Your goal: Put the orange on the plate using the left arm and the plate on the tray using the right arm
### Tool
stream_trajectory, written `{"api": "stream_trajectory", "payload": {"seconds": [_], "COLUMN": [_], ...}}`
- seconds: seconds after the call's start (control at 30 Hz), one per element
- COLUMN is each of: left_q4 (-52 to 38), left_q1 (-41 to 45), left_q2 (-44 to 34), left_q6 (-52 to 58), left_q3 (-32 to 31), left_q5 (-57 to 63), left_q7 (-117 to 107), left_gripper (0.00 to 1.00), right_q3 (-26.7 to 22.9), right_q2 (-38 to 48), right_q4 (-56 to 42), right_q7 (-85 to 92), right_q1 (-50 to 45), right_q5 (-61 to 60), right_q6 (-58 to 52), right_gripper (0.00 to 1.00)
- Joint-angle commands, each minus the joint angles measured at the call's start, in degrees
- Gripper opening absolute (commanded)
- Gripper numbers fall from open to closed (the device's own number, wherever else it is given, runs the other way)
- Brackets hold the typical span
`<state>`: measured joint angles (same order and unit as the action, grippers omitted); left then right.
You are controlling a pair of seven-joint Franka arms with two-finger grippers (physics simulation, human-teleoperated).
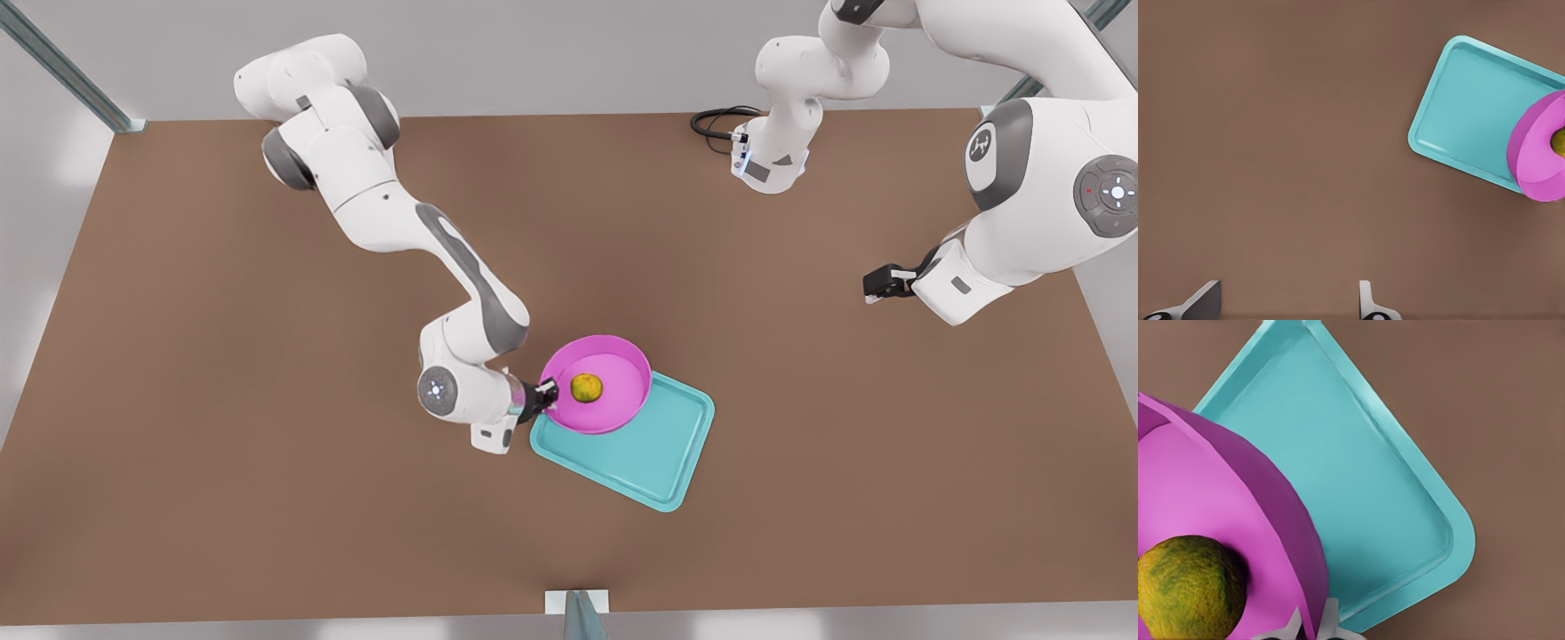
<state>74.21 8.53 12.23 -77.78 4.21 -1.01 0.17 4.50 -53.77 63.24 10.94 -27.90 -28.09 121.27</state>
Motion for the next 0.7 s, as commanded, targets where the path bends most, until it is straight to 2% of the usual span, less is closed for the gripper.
{"api": "stream_trajectory", "payload": {"seconds": [0.0, 0.3, 0.33, 0.37, 0.53, 0.6, 0.63, 0.67], "left_q4": [-0.03, -0.03, -0.02, 0.06, 0.06, -0.03, -0.03, -0.03], "left_q1": [0.00, 0.00, 0.00, 0.00, 0.00, 0.00, 0.00, 0.00], "left_q2": [-0.10, -0.01, -0.01, -0.01, 0.08, -0.01, -0.01, -0.01], "left_q6": [0.08, 0.17, 0.08, 0.08, 0.08, 0.08, 0.17, 0.17], "left_q3": [0.01, 0.10, 0.10, 0.10, 0.09, 0.09, 0.10, 0.10], "left_q5": [0.04, 0.04, 0.04, 0.04, 0.04, 0.04, 0.04, 0.04], "left_q7": [0.01, -0.08, -0.17, -0.17, -0.17, -0.17, -0.26, -0.26], "left_gripper": [1.00, 1.00, 1.00, 1.00, 1.00, 1.00, 1.00, 1.00], "right_q3": [-0.01, -0.01, -0.01, 0.07, 0.16, -0.54, -0.72, -0.81], "right_q2": [-0.81, -4.06, -3.97, -3.71, -0.54, 3.23, 9.99, 13.87], "right_q4": [-1.54, -3.47, -3.47, -3.21, -2.24, -1.80, 3.82, 5.32], "right_q7": [-27.90, -30.19, -30.19, -29.93, -29.75, -29.66, -29.05, -26.24], "right_q1": [-0.05, -1.01, -1.63, -1.72, -2.51, 0.30, 5.83, 9.62], "right_q5": [0.23, 0.23, 0.23, 0.32, 0.84, 2.59, 10.15, 19.89], "right_q6": [1.08, 3.80, 3.80, 3.89, 3.01, 2.75, -3.39, -18.41], "right_gripper": [0.21, 0.21, 0.35, 1.00, 1.00, 1.00, 1.00, 1.00]}}
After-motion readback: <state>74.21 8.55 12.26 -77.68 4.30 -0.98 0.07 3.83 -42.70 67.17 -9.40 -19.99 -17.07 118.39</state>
